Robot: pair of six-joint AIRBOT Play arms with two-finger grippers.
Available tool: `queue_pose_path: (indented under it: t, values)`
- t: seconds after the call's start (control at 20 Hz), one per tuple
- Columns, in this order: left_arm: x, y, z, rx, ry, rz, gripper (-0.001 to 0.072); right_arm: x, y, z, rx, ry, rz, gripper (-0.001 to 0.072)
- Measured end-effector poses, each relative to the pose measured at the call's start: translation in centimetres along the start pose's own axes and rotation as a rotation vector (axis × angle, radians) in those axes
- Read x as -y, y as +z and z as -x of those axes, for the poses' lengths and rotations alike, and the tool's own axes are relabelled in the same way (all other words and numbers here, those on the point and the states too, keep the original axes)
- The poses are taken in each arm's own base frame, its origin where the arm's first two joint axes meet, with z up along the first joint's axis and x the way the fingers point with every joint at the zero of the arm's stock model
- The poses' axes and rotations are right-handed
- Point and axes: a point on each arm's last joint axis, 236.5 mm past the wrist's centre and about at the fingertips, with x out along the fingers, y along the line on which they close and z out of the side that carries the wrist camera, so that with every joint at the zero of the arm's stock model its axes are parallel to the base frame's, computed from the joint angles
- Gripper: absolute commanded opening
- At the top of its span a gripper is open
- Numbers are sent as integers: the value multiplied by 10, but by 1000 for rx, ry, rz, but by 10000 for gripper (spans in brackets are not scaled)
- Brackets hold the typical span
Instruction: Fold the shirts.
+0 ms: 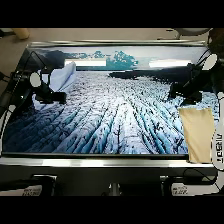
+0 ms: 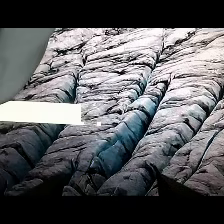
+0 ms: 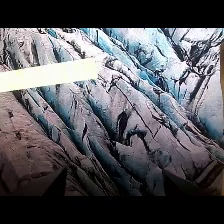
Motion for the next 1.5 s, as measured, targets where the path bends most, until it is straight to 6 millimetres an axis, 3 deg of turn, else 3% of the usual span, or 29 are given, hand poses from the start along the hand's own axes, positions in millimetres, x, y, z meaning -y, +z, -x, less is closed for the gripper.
queue_pose_path:
  t: [0.7,0.85,1.05,1.1,1.2,1.3,1.4,1.5]
  values:
    - [0,2,0,8,-2,2,684,0,1,0,3,0,0,646]
    - [5,21,-2,87,-18,7,684,-1,10,0,41,5,0,646]
    - [14,68,6,286,-57,10,677,-5,27,2,115,19,0,647]
    - [16,78,8,327,-65,10,576,-5,32,2,137,22,0,647]
    - [16,97,12,409,-71,9,524,-7,41,4,174,28,0,646]
    - [-6,112,11,441,-29,52,666,-8,48,5,202,33,0,646]
    - [-50,108,-5,367,30,157,666,-8,51,6,218,36,-1,646]
    - [-105,90,-21,273,88,300,666,-9,54,6,231,38,0,646]
